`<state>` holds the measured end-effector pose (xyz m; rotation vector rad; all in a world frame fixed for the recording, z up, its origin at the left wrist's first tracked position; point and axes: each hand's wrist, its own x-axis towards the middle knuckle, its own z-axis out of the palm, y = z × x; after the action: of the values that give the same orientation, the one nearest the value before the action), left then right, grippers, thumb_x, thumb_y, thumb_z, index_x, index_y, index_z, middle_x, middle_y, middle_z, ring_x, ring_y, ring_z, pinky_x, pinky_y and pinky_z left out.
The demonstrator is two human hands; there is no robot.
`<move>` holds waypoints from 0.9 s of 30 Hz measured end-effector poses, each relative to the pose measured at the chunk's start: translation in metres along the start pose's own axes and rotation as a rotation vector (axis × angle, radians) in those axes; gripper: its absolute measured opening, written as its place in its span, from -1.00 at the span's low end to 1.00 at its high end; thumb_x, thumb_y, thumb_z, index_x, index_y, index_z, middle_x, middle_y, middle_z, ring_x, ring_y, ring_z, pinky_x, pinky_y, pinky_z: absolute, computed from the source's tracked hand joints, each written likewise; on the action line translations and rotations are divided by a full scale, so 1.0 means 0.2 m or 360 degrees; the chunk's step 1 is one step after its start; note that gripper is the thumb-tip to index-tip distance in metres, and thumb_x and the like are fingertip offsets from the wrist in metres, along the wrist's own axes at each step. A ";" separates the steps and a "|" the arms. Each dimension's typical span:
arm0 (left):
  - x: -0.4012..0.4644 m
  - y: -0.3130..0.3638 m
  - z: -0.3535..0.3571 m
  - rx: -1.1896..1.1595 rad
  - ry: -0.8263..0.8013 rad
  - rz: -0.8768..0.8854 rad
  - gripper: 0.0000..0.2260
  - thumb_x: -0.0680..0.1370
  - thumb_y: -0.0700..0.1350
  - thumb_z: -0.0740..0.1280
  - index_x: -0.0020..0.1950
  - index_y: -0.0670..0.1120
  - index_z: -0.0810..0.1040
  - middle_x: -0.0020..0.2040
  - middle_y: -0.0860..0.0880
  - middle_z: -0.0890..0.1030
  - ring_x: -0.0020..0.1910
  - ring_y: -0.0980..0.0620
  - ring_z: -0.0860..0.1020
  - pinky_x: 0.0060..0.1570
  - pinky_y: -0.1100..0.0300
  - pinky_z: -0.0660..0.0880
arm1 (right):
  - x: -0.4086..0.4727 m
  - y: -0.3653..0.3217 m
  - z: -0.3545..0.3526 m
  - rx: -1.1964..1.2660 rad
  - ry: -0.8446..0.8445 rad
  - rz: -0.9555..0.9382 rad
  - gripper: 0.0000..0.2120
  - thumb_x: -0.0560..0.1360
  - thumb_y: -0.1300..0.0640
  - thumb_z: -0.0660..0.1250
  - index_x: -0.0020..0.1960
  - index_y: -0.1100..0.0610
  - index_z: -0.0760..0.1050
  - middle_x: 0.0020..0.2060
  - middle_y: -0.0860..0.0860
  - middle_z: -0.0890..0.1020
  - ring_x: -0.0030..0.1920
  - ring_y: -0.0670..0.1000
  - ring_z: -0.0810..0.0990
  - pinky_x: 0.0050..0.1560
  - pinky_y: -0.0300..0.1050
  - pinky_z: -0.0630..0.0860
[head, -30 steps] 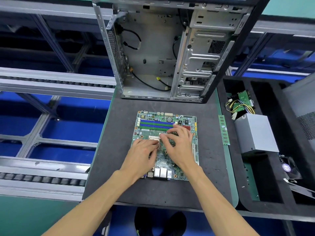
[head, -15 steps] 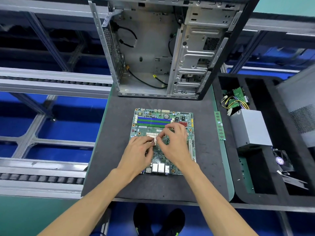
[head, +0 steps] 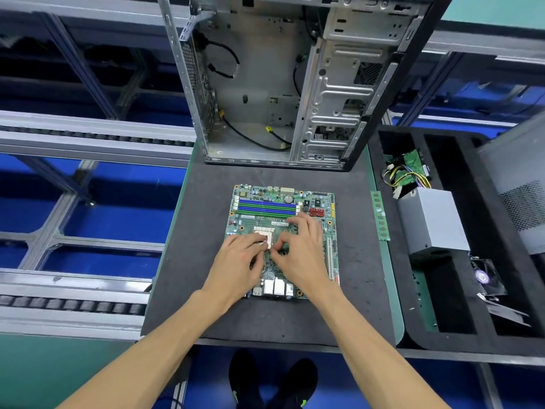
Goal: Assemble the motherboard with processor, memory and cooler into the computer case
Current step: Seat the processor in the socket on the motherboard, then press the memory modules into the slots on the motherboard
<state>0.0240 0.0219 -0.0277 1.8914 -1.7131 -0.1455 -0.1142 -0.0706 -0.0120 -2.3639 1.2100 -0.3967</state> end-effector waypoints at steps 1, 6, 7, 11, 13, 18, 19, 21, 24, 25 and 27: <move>0.00 0.00 0.00 -0.0002 0.0001 -0.0007 -0.82 0.47 -0.30 0.44 0.04 -0.16 0.71 0.09 -0.02 0.67 -0.01 -0.02 0.62 0.16 0.14 0.41 | 0.00 0.00 0.00 -0.0001 0.0010 -0.0006 -0.87 0.44 0.07 0.50 -0.26 0.07 0.65 0.30 0.08 0.51 0.47 0.10 0.21 0.53 0.11 0.03; 0.00 0.01 0.02 -0.0034 0.0018 -0.0023 -0.83 0.47 -0.31 0.44 0.04 -0.17 0.70 0.08 -0.04 0.66 -0.01 -0.04 0.61 0.15 0.10 0.43 | -0.02 0.01 -0.01 0.0079 -0.0021 -0.0012 -0.86 0.48 -0.01 0.50 -0.24 -0.03 0.70 0.37 0.05 0.48 0.50 0.09 0.16 0.53 0.18 -0.02; 0.00 0.01 0.02 -0.0031 0.0022 -0.0018 -0.83 0.47 -0.31 0.44 0.04 -0.17 0.70 0.07 -0.04 0.66 -0.01 -0.04 0.61 0.14 0.09 0.44 | -0.02 0.01 -0.01 0.0083 -0.0032 -0.0020 -0.85 0.49 -0.03 0.48 -0.24 -0.04 0.70 0.38 0.05 0.47 0.50 0.09 0.15 0.53 0.19 -0.04; 0.01 0.02 0.02 0.0004 0.0014 -0.0025 -0.86 0.49 -0.27 0.41 0.01 -0.17 0.70 0.05 -0.03 0.66 0.01 -0.04 0.61 0.11 0.07 0.46 | -0.02 0.01 -0.01 0.0119 -0.0051 -0.0032 -0.81 0.51 -0.06 0.44 -0.23 -0.04 0.71 0.43 0.04 0.43 0.52 0.08 0.11 0.54 0.15 -0.12; 0.02 0.03 0.01 0.0025 -0.0014 -0.0039 -0.88 0.48 -0.26 0.41 -0.02 -0.17 0.70 0.02 -0.02 0.66 0.02 -0.04 0.61 0.10 0.07 0.46 | -0.01 0.02 -0.02 0.0121 -0.0068 -0.0027 -0.82 0.52 -0.06 0.43 -0.20 -0.05 0.72 0.43 0.05 0.42 0.52 0.08 0.11 0.54 0.15 -0.08; 0.08 0.04 -0.02 0.0097 -0.0135 -0.0070 -0.91 0.50 -0.22 0.40 -0.09 -0.16 0.72 -0.04 0.00 0.63 -0.01 -0.03 0.58 0.10 0.04 0.46 | -0.06 0.06 -0.03 0.0129 -0.0062 -0.0025 -0.89 0.54 0.01 0.42 -0.04 -0.01 0.70 0.32 0.04 0.49 0.46 0.08 0.25 0.49 0.12 0.15; 0.09 0.05 -0.02 0.0117 -0.0154 -0.0075 -0.90 0.51 -0.21 0.40 -0.09 -0.15 0.71 -0.03 0.00 0.62 0.01 -0.04 0.57 0.11 0.04 0.46 | -0.07 0.07 -0.04 0.0163 -0.0013 -0.0005 -0.90 0.54 0.03 0.42 -0.02 0.01 0.70 0.26 0.03 0.51 0.42 0.07 0.30 0.46 0.09 0.22; 0.13 0.06 -0.03 0.0120 -0.0138 -0.0096 -0.90 0.53 -0.18 0.39 -0.05 -0.13 0.71 0.01 0.00 0.61 0.06 -0.03 0.55 0.15 0.04 0.42 | -0.09 0.09 -0.06 0.0189 0.0140 0.0069 -0.90 0.55 0.05 0.41 0.00 0.03 0.68 0.13 -0.02 0.54 0.30 0.03 0.39 0.35 0.01 0.35; 0.22 0.15 -0.03 0.0013 -0.0094 -0.0095 -0.86 0.55 -0.19 0.36 0.06 -0.10 0.68 0.04 0.01 0.59 0.10 -0.01 0.52 0.17 0.04 0.39 | -0.10 0.16 -0.15 0.0165 0.0308 0.0310 -0.89 0.57 0.04 0.38 0.06 0.00 0.63 0.06 -0.10 0.53 0.18 -0.05 0.43 0.13 -0.08 0.45; 0.26 0.19 -0.02 -0.0021 -0.0094 -0.0074 -0.85 0.55 -0.19 0.35 0.08 -0.09 0.66 0.04 0.01 0.59 0.10 -0.01 0.51 0.17 0.04 0.39 | -0.09 0.19 -0.19 0.0148 0.0319 0.0405 -0.86 0.58 0.04 0.36 0.11 0.00 0.61 0.07 -0.10 0.53 0.18 -0.05 0.43 0.08 -0.09 0.46; 0.33 0.27 0.02 -0.0086 -0.0119 -0.0036 -0.83 0.57 -0.17 0.32 0.11 -0.07 0.64 0.06 0.04 0.58 0.12 0.03 0.50 0.19 0.07 0.38 | -0.07 0.28 -0.27 0.0128 0.0320 0.0580 -0.79 0.59 0.06 0.33 0.21 0.03 0.57 0.12 -0.06 0.53 0.23 -0.01 0.44 0.09 -0.09 0.46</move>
<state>-0.0145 -0.0429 0.0149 1.8878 -1.7200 -0.2716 -0.1846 -0.1018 0.0045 -2.0160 1.6469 -0.5559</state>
